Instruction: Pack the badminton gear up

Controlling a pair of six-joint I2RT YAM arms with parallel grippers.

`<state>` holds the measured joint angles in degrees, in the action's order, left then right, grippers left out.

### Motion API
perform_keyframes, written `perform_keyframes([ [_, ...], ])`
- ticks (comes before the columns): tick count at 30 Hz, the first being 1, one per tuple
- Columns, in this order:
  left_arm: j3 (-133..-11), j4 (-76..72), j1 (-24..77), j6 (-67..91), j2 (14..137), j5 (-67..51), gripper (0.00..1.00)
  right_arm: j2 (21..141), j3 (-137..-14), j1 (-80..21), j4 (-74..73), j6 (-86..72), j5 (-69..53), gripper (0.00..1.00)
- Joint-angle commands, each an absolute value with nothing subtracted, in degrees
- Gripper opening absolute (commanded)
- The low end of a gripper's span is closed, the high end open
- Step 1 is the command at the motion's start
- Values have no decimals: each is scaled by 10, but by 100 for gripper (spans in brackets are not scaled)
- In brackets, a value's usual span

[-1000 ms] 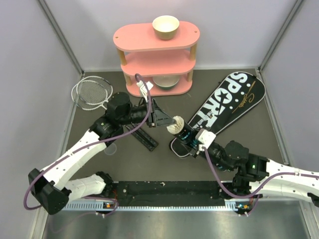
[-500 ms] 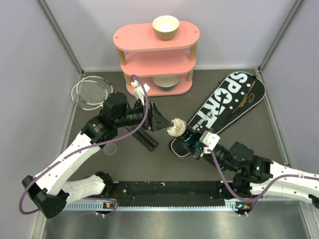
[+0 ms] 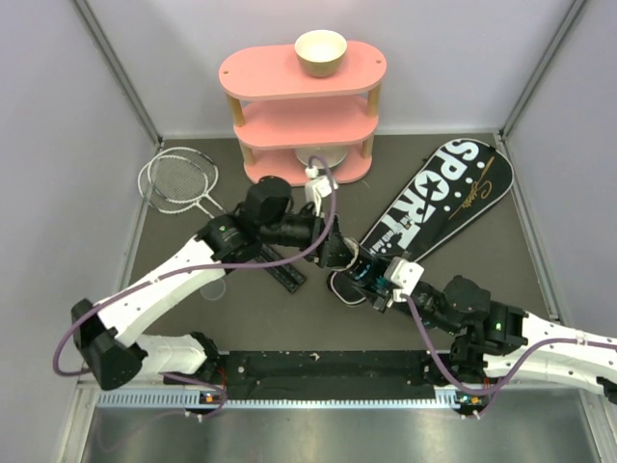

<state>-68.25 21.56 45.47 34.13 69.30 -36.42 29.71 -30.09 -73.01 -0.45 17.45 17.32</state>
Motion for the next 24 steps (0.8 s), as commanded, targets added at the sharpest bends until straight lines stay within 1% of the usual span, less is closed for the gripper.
perform_keyframes([
  [1,-703,215,490,309,731,-392,69,283,-313,-733,47,187,168,0],
  [4,-697,183,501,319,747,-407,68,278,-309,-733,53,192,153,0],
  [7,-704,168,504,323,759,-417,74,276,-308,-733,53,193,140,0],
  [9,-716,180,504,311,760,-413,78,274,-305,-733,54,194,124,0],
  [12,-729,213,498,289,752,-396,82,270,-301,-733,51,194,115,0],
  [13,-729,217,496,287,736,-382,83,274,-304,-734,47,192,119,0],
  [16,-721,220,473,282,688,-352,90,288,-307,-733,33,182,147,0],
  [18,-702,207,454,283,657,-324,91,301,-306,-734,27,179,165,0],
  [19,-688,183,448,287,619,-314,95,307,-307,-733,26,178,170,0],
  [21,-654,119,431,308,590,-317,97,327,-311,-733,21,178,177,0],
  [24,-644,105,424,318,561,-309,98,337,-316,-733,25,177,181,0],
])
